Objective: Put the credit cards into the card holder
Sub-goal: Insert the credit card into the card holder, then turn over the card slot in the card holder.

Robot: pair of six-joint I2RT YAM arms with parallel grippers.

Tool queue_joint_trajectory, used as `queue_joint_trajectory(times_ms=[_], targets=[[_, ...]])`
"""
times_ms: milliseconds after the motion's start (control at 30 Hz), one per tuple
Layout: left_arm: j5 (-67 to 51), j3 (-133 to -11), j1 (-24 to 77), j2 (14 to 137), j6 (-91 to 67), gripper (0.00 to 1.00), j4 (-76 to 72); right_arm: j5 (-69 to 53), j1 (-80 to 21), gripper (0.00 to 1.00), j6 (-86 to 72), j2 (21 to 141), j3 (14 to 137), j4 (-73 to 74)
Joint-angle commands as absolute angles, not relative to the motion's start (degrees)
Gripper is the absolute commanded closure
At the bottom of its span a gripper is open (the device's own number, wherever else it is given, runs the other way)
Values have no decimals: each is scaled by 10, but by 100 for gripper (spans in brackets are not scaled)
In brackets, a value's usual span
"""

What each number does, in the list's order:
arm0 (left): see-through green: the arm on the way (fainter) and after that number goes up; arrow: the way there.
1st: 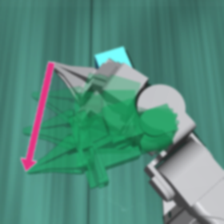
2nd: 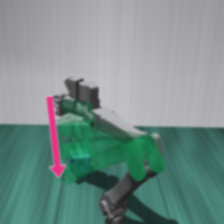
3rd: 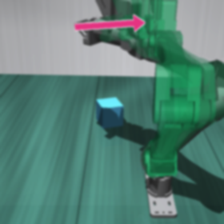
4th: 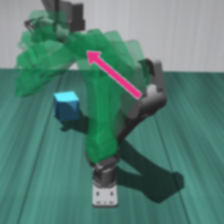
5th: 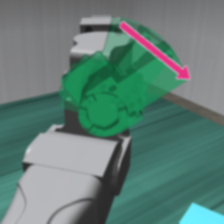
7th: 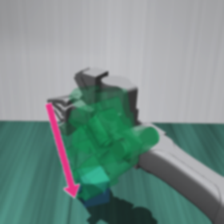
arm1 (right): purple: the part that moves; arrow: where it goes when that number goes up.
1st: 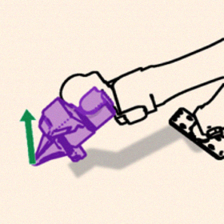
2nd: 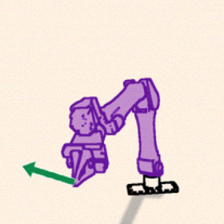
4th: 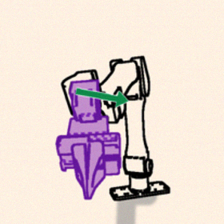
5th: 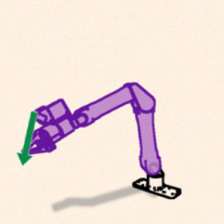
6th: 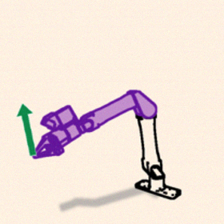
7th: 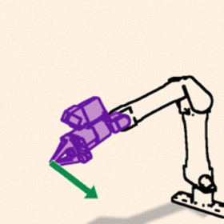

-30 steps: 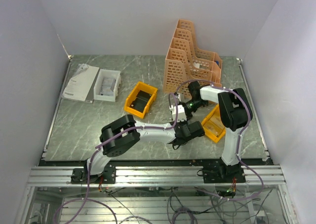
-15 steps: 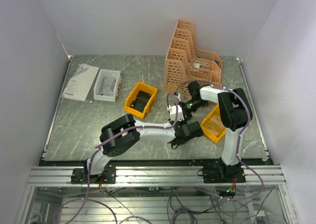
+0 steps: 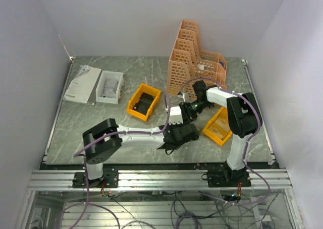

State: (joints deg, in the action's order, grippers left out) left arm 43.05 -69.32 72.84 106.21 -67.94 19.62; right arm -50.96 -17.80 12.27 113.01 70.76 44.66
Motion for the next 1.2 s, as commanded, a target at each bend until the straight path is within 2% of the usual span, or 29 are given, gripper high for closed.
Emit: queue_joint_trajectory(times_ms=[0, 233, 300, 467, 567, 700, 767, 833, 933, 967, 1067, 1167], targets=[[416, -645, 737, 1014, -602, 62, 131, -501, -178, 64, 147, 1100, 699, 435], [405, -545, 739, 932, -520, 59, 74, -500, -178, 66, 180, 1038, 671, 414], [392, -511, 739, 897, -492, 52, 36, -503, -178, 68, 192, 1005, 655, 394], [355, -390, 735, 793, -469, 25, -115, -506, -179, 71, 234, 904, 590, 306], [302, -319, 718, 745, -462, 19, -219, -529, -184, 70, 324, 829, 521, 241], [198, -252, 655, 715, -491, 18, -316, -599, -192, 73, 602, 740, 451, 254], [147, -227, 623, 714, -515, 19, -356, -595, -204, 75, 672, 734, 449, 280], [110, -213, 598, 720, -532, 24, -382, -571, -223, 82, 703, 758, 476, 320], [83, -204, 577, 737, -557, 39, -394, -513, -258, 98, 720, 821, 521, 363], [78, -203, 573, 743, -561, 43, -397, -498, -264, 100, 705, 838, 527, 363], [69, -205, 566, 769, -573, 60, -399, -463, -278, 100, 681, 859, 519, 337], [60, -210, 559, 799, -581, 71, -408, -426, -301, 100, 653, 860, 494, 293]])
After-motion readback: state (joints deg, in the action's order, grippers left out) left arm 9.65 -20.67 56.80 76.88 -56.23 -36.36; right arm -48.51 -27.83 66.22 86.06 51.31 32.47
